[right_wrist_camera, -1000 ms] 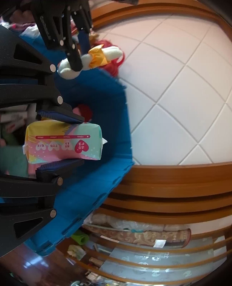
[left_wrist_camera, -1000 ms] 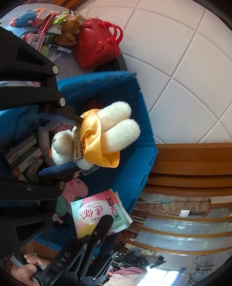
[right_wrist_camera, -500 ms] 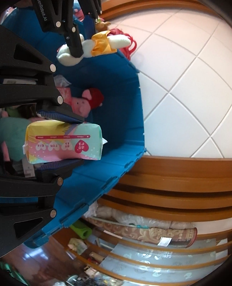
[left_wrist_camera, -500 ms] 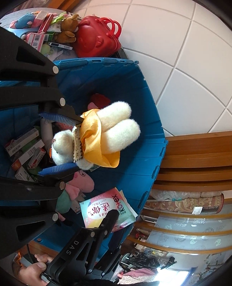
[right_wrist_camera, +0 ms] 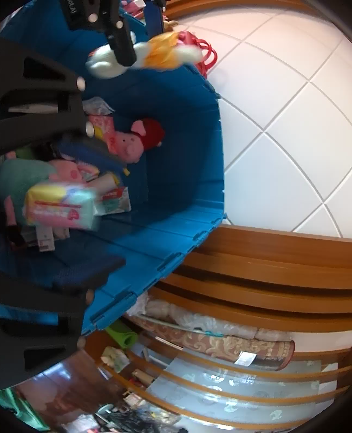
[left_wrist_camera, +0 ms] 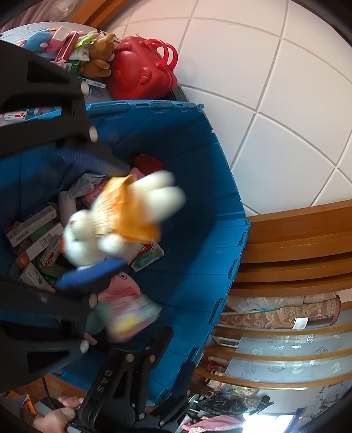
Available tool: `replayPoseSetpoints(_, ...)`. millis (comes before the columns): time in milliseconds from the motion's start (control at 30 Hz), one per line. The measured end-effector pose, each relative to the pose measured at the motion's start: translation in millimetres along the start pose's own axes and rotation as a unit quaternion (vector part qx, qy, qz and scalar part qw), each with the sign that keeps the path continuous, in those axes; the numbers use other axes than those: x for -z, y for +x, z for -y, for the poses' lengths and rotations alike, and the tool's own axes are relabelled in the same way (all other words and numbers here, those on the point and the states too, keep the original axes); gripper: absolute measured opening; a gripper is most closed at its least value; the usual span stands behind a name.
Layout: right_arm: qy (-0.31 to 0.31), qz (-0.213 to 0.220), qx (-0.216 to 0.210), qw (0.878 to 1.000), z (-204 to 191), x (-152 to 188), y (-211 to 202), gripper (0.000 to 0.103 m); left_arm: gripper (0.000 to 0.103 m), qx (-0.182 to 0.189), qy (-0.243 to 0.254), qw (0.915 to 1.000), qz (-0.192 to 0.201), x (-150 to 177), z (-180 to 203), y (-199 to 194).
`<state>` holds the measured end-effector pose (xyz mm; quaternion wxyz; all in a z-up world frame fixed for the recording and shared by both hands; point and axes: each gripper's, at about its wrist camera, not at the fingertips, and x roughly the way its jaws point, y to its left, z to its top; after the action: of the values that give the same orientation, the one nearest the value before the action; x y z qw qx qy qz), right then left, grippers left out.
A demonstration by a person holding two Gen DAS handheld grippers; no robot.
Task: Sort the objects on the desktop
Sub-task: 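Carry the plush and packet over the crate and release both, then move both tools back to the pile on the bed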
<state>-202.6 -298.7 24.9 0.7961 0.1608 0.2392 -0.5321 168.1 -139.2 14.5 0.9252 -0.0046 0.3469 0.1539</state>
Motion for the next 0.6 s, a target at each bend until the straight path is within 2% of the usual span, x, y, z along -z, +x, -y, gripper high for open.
replayPoseSetpoints(33,0.000,0.002,0.001,1.000,0.2,-0.1,-1.6,0.084,0.079,-0.002,-0.001,1.0000,0.003,0.0,-0.4,-1.1)
replayPoseSetpoints(133,-0.002,0.008,0.007,1.000,-0.8,-0.3,-6.9,0.101,0.080,-0.003,-0.005,0.9999,0.014,1.2,-2.8,-7.1)
replayPoseSetpoints(267,0.000,0.010,0.013,1.000,-1.4,-1.8,-12.8,0.103,0.080,0.000,-0.011,0.9996,0.028,3.6,-6.4,-16.2)
replayPoseSetpoints(433,0.010,0.017,0.005,1.000,-8.0,-6.4,-26.3,0.103,0.081,0.000,-0.019,0.9975,0.068,12.1,-18.3,-40.6)
replayPoseSetpoints(600,0.018,0.038,-0.022,0.999,-25.9,-11.8,-50.0,0.103,0.081,0.001,-0.035,0.9932,0.111,27.9,-43.1,-65.6)
